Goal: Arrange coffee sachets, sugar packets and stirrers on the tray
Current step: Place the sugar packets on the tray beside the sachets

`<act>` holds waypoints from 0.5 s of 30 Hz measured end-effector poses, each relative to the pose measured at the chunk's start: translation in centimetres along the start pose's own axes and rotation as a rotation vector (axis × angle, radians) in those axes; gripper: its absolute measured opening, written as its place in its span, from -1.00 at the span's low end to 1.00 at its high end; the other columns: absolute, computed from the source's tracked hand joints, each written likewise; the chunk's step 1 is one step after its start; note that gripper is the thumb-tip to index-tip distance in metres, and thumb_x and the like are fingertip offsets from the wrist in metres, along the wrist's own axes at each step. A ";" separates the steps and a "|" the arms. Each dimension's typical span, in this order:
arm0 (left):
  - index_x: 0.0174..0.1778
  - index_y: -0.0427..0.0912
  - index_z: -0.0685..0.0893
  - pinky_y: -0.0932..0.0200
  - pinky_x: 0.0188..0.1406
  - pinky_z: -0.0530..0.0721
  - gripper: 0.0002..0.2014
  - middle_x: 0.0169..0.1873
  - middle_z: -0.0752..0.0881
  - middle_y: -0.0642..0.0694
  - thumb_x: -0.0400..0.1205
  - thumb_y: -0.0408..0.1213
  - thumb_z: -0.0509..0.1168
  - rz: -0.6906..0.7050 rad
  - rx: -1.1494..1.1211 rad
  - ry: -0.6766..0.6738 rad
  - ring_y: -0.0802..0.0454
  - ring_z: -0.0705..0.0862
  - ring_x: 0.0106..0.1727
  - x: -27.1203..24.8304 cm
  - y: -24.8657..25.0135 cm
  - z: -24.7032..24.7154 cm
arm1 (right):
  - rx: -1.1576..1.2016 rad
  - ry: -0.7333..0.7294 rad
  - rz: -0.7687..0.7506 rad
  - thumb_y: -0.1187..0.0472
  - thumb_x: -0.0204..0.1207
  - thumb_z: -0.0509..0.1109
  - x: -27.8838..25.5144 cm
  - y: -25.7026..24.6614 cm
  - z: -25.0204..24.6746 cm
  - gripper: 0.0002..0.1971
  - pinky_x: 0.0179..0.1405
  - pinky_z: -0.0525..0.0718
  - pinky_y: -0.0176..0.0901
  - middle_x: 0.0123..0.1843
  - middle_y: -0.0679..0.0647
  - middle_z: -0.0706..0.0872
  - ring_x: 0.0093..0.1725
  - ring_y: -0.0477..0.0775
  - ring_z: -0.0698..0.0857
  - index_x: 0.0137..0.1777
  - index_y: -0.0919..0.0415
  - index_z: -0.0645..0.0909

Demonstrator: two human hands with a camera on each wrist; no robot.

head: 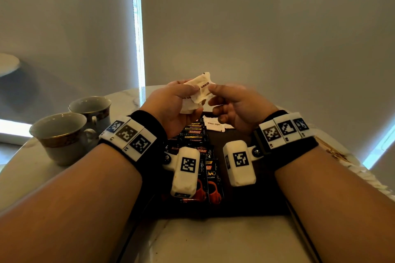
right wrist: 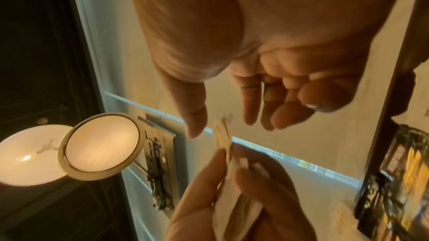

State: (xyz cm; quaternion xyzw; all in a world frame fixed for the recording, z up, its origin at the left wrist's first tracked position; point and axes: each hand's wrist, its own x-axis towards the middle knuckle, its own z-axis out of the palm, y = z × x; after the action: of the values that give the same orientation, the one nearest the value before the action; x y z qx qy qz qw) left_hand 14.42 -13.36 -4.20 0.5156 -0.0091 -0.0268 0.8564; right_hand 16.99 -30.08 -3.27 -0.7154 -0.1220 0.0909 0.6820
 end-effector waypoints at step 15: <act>0.31 -0.28 0.64 0.24 -0.47 0.67 -0.70 -0.02 0.67 -0.26 0.68 -0.30 0.37 -0.083 0.067 -0.005 -0.04 0.64 -0.21 -0.1 -0.1 0.0 | 0.148 0.190 -0.155 0.37 0.64 0.35 0.1 -0.7 0.5 -0.94 -0.46 0.66 -0.11 -0.10 0.23 0.79 -0.26 0.14 0.76 0.02 0.22 0.58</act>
State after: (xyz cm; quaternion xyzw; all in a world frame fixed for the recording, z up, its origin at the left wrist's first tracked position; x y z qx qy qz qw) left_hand 14.32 -13.40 -4.28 0.5436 0.0092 -0.0635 0.8369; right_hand 16.87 -29.57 -2.58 -0.6570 -0.1046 -0.0214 0.7463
